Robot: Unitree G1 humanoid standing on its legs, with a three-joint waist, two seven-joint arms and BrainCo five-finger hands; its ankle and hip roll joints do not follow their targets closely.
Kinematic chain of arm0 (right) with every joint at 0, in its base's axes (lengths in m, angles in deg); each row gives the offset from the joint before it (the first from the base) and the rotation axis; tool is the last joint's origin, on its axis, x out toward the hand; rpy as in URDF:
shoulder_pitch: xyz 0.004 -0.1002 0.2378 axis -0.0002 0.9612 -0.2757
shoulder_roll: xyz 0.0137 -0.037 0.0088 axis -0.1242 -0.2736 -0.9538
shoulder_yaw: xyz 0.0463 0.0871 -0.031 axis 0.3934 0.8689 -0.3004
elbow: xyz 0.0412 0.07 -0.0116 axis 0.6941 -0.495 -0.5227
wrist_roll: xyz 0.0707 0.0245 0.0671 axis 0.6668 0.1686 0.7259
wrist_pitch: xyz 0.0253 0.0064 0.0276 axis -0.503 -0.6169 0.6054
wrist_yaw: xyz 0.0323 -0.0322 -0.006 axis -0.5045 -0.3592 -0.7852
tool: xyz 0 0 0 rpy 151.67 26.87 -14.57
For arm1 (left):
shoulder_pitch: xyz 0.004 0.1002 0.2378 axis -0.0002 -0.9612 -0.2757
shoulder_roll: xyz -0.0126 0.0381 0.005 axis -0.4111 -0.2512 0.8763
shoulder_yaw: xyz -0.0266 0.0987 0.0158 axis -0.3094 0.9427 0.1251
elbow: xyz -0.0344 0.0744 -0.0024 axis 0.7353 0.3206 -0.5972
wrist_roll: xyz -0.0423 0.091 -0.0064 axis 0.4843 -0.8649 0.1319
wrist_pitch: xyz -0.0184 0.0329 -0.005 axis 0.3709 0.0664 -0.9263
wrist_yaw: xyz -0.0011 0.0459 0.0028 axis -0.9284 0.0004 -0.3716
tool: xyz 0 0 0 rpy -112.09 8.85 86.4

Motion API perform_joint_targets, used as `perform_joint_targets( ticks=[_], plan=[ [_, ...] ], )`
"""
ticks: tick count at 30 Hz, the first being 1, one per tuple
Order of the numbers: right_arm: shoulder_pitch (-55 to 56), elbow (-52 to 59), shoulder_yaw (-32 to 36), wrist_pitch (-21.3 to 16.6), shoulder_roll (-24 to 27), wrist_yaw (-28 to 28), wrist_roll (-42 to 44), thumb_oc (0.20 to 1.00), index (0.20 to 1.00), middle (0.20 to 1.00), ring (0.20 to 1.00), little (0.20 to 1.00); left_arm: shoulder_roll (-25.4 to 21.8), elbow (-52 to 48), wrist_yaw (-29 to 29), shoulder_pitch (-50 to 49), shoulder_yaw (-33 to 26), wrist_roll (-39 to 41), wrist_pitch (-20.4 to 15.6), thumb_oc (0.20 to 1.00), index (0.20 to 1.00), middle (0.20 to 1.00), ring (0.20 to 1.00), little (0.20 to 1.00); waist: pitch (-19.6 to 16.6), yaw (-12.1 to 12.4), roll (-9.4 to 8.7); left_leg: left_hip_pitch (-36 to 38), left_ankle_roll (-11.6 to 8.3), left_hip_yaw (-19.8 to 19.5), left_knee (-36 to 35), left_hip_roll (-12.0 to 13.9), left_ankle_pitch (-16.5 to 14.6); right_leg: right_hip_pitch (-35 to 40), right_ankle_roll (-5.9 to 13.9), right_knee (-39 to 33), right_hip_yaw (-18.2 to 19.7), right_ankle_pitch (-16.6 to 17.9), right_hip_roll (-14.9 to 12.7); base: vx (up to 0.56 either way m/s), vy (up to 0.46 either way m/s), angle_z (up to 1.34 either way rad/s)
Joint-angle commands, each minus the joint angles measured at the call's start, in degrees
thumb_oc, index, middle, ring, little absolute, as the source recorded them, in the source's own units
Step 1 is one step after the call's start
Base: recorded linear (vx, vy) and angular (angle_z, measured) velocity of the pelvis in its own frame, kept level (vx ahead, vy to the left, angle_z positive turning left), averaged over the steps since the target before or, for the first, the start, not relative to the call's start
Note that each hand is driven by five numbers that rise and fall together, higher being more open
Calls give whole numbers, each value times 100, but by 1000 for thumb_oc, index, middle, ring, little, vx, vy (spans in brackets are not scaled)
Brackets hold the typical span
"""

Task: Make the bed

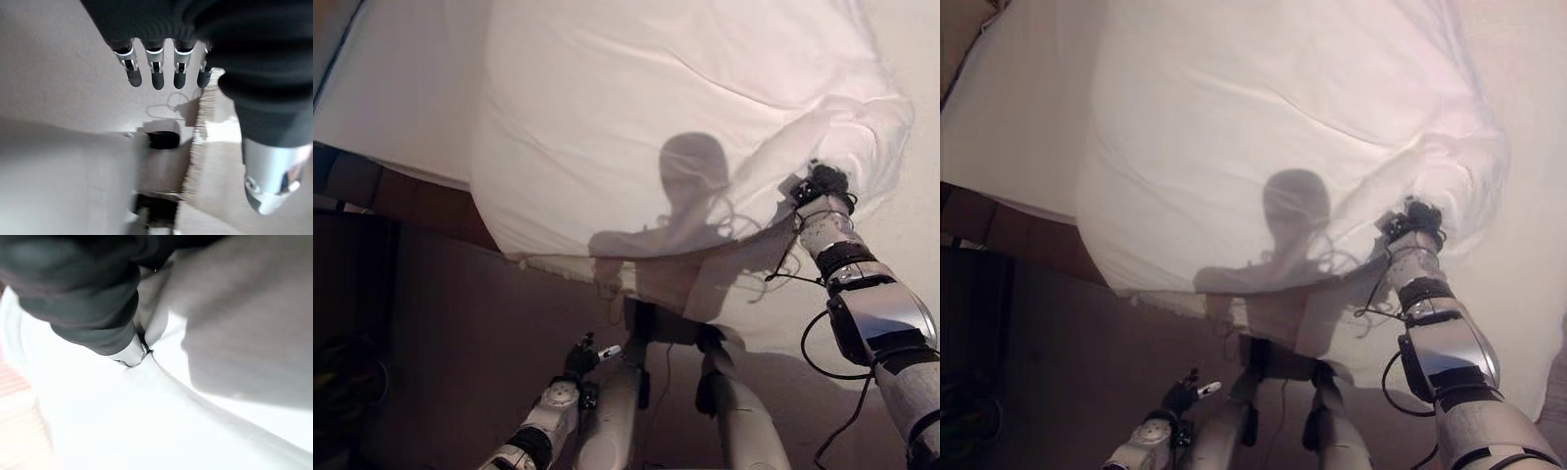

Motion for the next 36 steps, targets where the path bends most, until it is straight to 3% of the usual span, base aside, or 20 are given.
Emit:
perform_joint_targets(
  ticks=[1,7,11,13,22,25,26,33,36],
  plan=[
    [-265,770,-281,-546,-14,191,-177,200,200,200,200,200,-242,-517,-432,-142,272,700,-95,1000,1000,1000,1000,1000,-363,-107,-566,316,-78,191,-2,-479,-354,412,578,172,451,157,-321,-18,41,-2],
    [343,2330,-365,-746,-134,184,-333,200,200,200,200,200,-542,-2407,-1015,0,1175,2180,355,1000,1000,1000,1000,1000,-563,-392,-702,596,2,326,-2,-520,-458,606,610,192,554,152,-378,-31,39,-3],
    [638,2760,-481,-717,-236,212,-418,200,200,200,200,200,-286,-2381,-1014,339,1393,2658,436,1000,1000,1000,1000,1000,-636,-485,-820,726,45,418,-2,-528,-499,653,618,229,676,146,-363,-54,17,-24],
    [942,3077,-588,-639,-333,233,-489,200,200,200,200,200,99,-2228,-879,728,1491,3331,429,1000,1000,1000,1000,1000,-708,-584,-925,811,83,499,-2,-526,-518,666,618,267,786,149,-337,-55,9,-19],
    [1637,3496,-662,-495,-627,237,-646,200,200,200,200,200,783,-2072,-642,1050,1516,4721,484,1000,1000,1000,1000,1000,-853,-717,-1044,983,162,659,-2,-516,-564,716,644,268,978,194,-292,-43,1,-17],
    [1787,3618,-670,-485,-726,218,-661,200,200,200,200,200,1026,-1991,-540,1141,1353,5072,397,1000,1000,1000,1000,1000,-909,-747,-1082,993,167,703,-2,-511,-567,705,657,260,1011,225,-285,-21,-4,-5],
    [1889,3676,-689,-492,-779,199,-695,200,200,200,200,200,1136,-1947,-409,1342,1119,5169,135,1000,1000,1000,1000,1000,-934,-761,-1108,1030,158,716,-2,-496,-586,730,662,254,1022,215,-272,0,0,0],
    [2200,3717,-585,-485,-918,149,-808,200,200,200,200,200,977,-2070,65,1854,174,4916,-568,1000,1000,1000,1000,1000,-1045,-726,-1205,931,139,752,-2,-448,-545,659,678,104,1040,358,-216,-28,-29,-8],
    [2311,3757,-525,-485,-971,122,-841,200,200,200,200,200,953,-2127,149,1876,-50,4852,-677,1000,1000,1000,1000,1000,-1065,-718,-1209,914,127,725,-2,-444,-533,659,676,92,1014,368,-215,-10,-13,-4]
  ],
)
